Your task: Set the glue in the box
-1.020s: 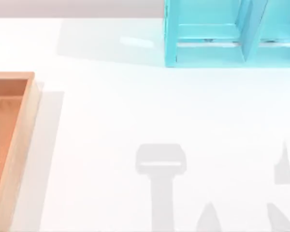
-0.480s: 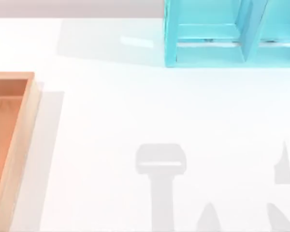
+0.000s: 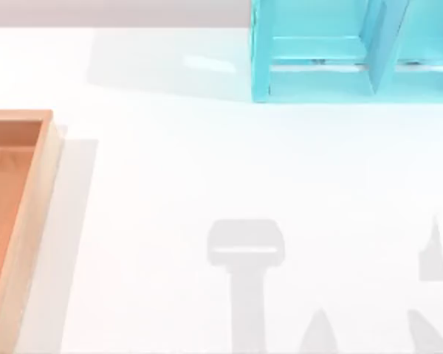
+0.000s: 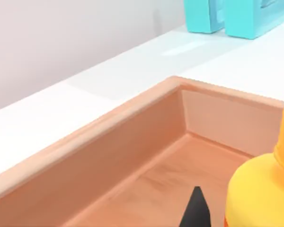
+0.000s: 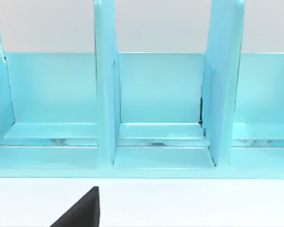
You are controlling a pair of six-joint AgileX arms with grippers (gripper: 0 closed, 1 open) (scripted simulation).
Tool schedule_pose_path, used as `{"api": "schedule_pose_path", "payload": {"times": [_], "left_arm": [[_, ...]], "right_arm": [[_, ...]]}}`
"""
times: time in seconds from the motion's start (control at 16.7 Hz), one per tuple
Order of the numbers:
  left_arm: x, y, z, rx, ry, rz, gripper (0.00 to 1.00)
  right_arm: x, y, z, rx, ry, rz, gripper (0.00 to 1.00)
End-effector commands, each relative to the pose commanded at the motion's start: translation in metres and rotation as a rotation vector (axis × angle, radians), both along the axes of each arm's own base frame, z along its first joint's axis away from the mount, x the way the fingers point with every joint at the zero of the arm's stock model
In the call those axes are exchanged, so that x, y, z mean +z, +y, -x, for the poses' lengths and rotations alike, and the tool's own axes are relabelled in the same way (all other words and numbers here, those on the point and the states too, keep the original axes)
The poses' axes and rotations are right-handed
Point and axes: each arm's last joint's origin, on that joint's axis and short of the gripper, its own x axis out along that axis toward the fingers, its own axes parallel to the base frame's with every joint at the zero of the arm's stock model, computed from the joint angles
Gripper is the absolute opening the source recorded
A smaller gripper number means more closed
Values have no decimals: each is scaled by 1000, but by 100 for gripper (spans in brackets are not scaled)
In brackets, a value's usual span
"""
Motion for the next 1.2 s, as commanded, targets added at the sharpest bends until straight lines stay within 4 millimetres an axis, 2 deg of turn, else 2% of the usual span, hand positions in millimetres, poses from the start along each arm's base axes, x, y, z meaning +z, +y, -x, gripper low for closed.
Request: {"api": "schedule_pose_path", "payload": {"times": [0.42, 0.96, 1.2], "left_arm": [[-5, -3, -16, 48, -64, -49, 0], [-26, -43, -31, -15, 74, 118, 0], [-28, -48, -31, -24, 94, 137, 0]], "right_arm": [[0, 0, 0, 0, 0, 0, 100], [0, 0, 0, 0, 0, 0, 100], [0, 0, 0, 0, 0, 0, 100]]}}
